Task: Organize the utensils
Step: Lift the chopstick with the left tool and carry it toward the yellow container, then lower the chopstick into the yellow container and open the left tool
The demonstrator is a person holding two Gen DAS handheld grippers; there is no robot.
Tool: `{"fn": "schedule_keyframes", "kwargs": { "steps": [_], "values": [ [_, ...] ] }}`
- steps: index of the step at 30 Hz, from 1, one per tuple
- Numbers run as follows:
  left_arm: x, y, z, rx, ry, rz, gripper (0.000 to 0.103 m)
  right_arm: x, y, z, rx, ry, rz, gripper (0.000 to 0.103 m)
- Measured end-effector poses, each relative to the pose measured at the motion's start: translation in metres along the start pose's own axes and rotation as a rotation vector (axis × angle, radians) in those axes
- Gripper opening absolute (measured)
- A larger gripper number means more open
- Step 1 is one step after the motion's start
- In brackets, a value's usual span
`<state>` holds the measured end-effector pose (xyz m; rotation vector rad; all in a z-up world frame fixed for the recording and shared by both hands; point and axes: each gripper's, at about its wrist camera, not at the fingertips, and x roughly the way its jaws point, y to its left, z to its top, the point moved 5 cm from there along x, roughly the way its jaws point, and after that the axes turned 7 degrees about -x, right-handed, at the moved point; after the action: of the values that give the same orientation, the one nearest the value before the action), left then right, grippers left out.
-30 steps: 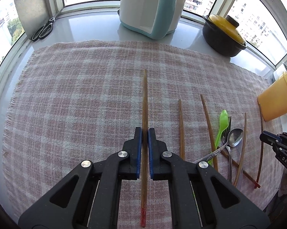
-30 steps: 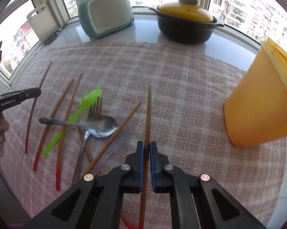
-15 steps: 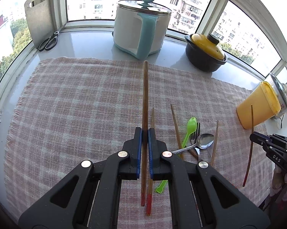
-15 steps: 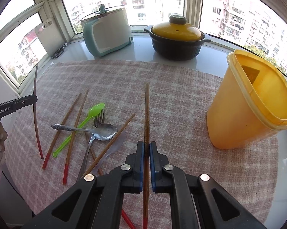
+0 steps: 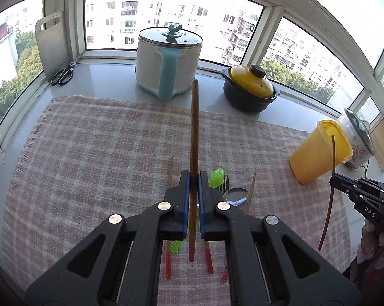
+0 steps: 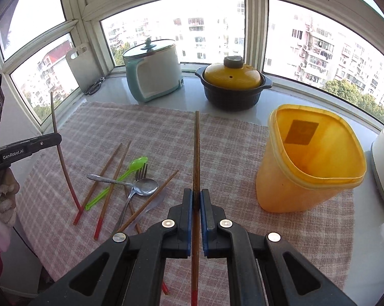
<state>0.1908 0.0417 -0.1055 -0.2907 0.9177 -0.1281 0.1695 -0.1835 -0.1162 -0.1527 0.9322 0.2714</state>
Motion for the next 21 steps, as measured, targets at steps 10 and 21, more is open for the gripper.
{"fn": "schedule_keyframes", "kwargs": {
  "steps": [10,21],
  "values": [
    [-0.011,-0.070,0.014,0.024,-0.043,-0.106,0.004,-0.052,-0.028,0.018,0.002,-0.114,0.008,0.003],
    [-0.018,-0.160,0.054,0.066,-0.104,-0.236,0.004,-0.096,-0.093,0.046,0.039,-0.211,-0.043,0.003]
  ]
}}
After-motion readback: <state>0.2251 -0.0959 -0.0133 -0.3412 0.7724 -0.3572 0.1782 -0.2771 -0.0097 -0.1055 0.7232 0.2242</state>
